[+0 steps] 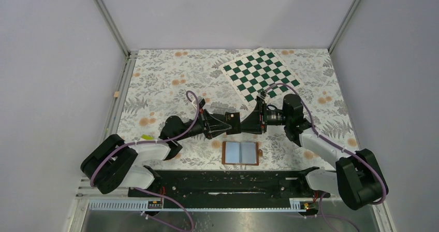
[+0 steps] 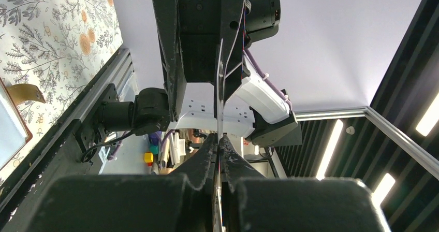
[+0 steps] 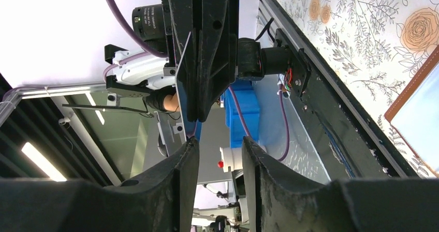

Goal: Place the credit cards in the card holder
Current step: Insert the credit card into the card holder.

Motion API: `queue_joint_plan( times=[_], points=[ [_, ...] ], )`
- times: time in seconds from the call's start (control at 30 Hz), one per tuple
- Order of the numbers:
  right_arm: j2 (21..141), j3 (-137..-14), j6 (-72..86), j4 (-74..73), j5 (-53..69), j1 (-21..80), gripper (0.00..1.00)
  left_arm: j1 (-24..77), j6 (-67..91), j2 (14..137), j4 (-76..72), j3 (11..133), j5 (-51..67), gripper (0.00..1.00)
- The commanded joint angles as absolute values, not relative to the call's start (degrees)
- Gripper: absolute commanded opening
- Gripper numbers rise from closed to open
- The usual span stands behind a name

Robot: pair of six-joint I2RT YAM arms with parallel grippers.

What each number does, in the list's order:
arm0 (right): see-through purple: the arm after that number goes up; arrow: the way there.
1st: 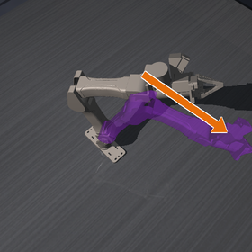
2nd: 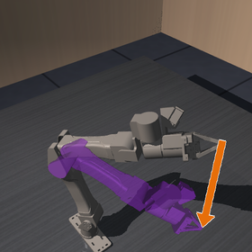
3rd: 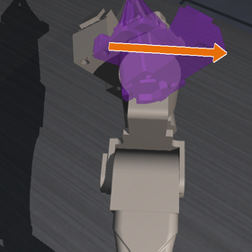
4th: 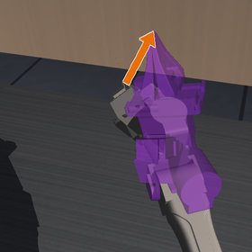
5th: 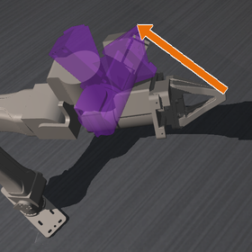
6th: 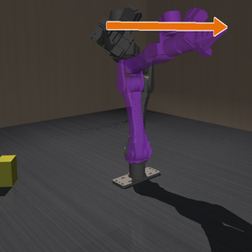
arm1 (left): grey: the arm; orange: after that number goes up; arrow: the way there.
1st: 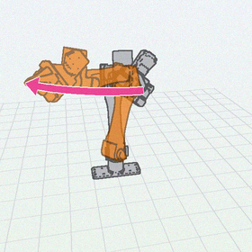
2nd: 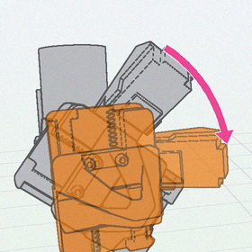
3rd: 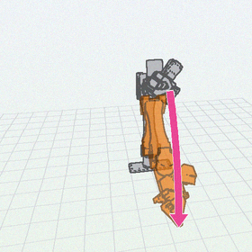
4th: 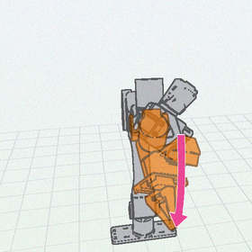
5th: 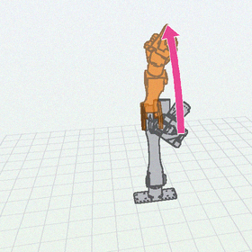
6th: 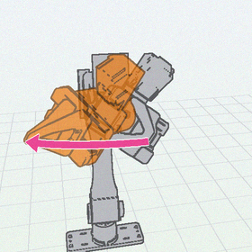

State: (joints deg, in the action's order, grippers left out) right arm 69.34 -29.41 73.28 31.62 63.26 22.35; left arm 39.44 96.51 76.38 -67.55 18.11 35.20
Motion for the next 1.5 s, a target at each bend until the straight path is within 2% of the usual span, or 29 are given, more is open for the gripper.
queue_joint_plan(
  times=[0.0, 0.23, 0.4, 0.5, 0.9, 1.13, 1.37, 1.4, 1.47],
  points=[
    [65.2, -28.7, 73.9, 33.1, 63.0, 22.0, 0.43, 39.6, 95.6, 75.5, -70.3, 17.4, 36.0, 0.00],
    [60.8, -32.0, 67.4, 22.6, 62.3, 21.6, 0.43, 39.6, 92.9, 72.3, -63.6, 17.4, 36.3, 0.00],
    [60.5, -32.2, 67.1, 22.0, 62.5, 21.3, 0.43, 39.6, 90.0, 69.5, -56.9, 18.6, 36.6, 0.00],
    [61.2, -31.5, 70.5, 27.4, 62.9, 21.3, 0.43, 39.6, 88.4, 68.7, -53.3, 19.6, 37.2, 0.00],
    [68.1, -35.7, 67.6, 23.5, 63.3, 24.3, 0.42, 40.4, 88.0, 69.4, -52.9, 21.1, 38.0, 0.00],
    [69.4, -35.8, 66.9, 23.3, 63.4, 24.9, 0.31, 40.4, 88.4, 70.0, -54.1, 21.0, 38.1, 0.00],
    [71.4, -35.1, 68.5, 26.2, 64.4, 26.2, 0.27, 40.5, 88.4, 70.1, -54.1, 20.9, 38.4, 0.00],
    [71.8, -35.1, 69.2, 27.0, 64.3, 26.5, 0.25, 40.5, 88.4, 70.1, -54.2, 20.9, 38.5, 0.00],
    [72.8, -35.5, 69.6, 27.5, 64.6, 27.3, 0.15, 40.5, 88.3, 70.1, -54.2, 20.7, 38.7, 0.00]
  ],
)
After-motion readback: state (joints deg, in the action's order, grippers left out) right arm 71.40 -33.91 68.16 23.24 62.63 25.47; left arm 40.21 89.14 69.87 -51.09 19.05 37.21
